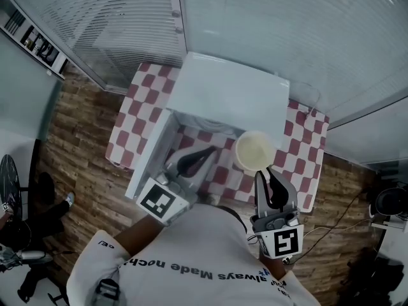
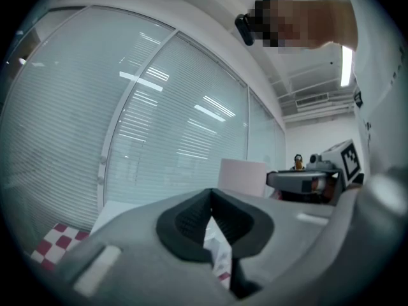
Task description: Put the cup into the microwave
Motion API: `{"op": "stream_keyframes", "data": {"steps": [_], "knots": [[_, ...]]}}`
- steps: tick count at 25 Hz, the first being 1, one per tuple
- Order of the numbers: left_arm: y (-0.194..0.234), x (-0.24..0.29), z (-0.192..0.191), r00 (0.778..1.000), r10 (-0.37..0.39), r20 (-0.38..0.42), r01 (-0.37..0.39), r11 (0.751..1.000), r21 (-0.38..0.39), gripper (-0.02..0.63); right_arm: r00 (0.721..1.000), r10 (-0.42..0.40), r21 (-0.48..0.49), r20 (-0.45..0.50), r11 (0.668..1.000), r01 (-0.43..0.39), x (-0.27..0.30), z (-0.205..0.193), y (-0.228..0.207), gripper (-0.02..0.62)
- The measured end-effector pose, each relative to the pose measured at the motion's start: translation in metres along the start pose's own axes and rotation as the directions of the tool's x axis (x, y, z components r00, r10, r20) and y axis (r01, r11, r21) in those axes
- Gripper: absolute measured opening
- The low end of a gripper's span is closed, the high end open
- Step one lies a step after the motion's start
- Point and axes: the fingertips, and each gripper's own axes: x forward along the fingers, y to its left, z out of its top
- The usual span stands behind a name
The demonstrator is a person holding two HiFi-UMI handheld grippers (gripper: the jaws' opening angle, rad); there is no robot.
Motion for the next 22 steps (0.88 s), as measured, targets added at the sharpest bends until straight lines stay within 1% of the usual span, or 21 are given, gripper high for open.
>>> {"op": "stream_keyframes", "data": {"steps": [4,8,12,14,16,20,22], "knots": [[0.019,-0.003,0.006,1.0,-0.009,0.003,0.009,1.0,0.009,0.0,1.0,-0.005,-0.004,0.008,1.0,0.005,0.016,0.008,0.006,0.043],[0.028,-0.004,0.005,0.999,-0.036,-0.015,0.036,0.999,0.019,0.0,1.0,-0.017,-0.01,0.016,1.0,0.017,0.026,0.012,0.011,0.043],[0.035,-0.005,0.005,0.999,-0.041,-0.007,0.04,0.999,-0.012,0.0,1.0,-0.023,-0.012,0.004,1.0,0.023,0.032,0.01,0.015,0.043],[0.038,-0.005,-0.002,0.999,-0.043,-0.022,0.042,0.999,-0.02,0.0,1.0,-0.019,-0.014,-0.011,1.0,0.019,0.034,0.005,0.017,0.043],[0.039,-0.008,-0.012,0.998,-0.045,-0.053,0.044,0.999,-0.024,0.0,0.999,-0.016,-0.013,-0.028,1.0,0.015,0.034,-0.001,0.019,0.043],[0.04,-0.011,-0.019,0.998,-0.045,-0.046,0.043,0.998,-0.044,0.0,0.999,-0.014,-0.004,-0.049,1.0,0.014,0.034,-0.011,0.022,0.043],[0.041,-0.012,-0.027,0.997,-0.045,-0.058,0.042,0.998,-0.051,0.0,0.998,-0.008,0.005,-0.055,1.0,0.008,0.035,-0.017,0.025,0.043]]}}
